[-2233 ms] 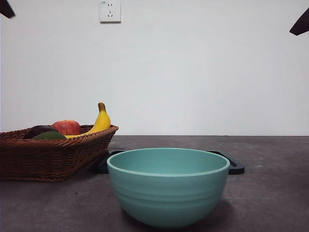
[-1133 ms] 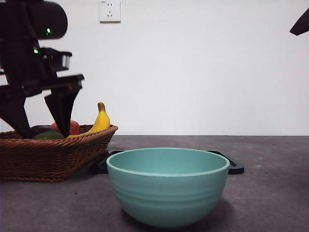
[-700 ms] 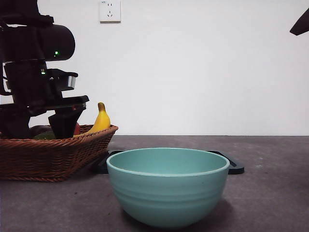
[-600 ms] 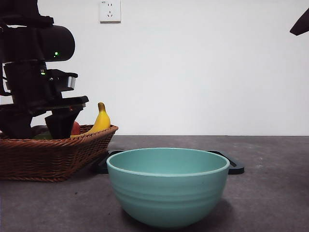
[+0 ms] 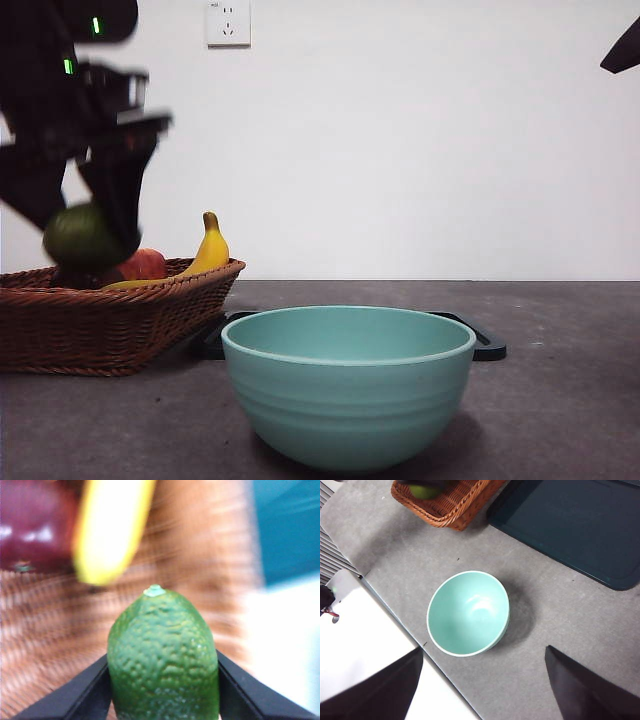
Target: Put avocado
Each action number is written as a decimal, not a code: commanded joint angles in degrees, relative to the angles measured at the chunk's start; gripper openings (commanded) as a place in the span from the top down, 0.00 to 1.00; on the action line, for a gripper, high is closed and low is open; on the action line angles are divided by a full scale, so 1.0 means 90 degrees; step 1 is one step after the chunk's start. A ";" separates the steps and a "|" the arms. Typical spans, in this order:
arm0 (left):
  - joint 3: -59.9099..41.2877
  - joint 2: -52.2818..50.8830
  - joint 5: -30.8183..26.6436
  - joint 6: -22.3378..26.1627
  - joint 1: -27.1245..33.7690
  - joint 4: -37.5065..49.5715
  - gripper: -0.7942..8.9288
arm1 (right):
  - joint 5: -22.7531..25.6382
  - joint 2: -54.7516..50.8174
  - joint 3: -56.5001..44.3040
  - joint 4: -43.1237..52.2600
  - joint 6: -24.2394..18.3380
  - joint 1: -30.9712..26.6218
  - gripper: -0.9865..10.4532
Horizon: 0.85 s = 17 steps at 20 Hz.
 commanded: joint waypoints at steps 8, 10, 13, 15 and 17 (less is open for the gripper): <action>0.0129 -0.0726 0.1127 -0.0197 -0.2142 0.0053 0.67 | -0.0005 0.0044 0.0121 0.0019 0.0070 0.0039 0.57; 0.0129 -0.0556 0.1120 -0.0134 -0.2667 0.0165 0.67 | 0.0000 0.0044 0.0121 0.0022 0.0068 0.0036 0.57; 0.0129 -0.0124 0.1032 -0.0002 -0.3164 0.0474 0.67 | -0.0002 0.0044 0.0121 0.0019 0.0070 0.0039 0.57; 0.0129 0.0221 0.1022 0.0027 -0.3383 0.0605 0.67 | -0.0002 0.0041 0.0121 -0.0002 0.0070 0.0036 0.57; 0.0129 0.0583 0.0867 0.0134 -0.3541 0.0741 0.67 | 0.0000 0.0041 0.0121 -0.0049 0.0068 0.0039 0.57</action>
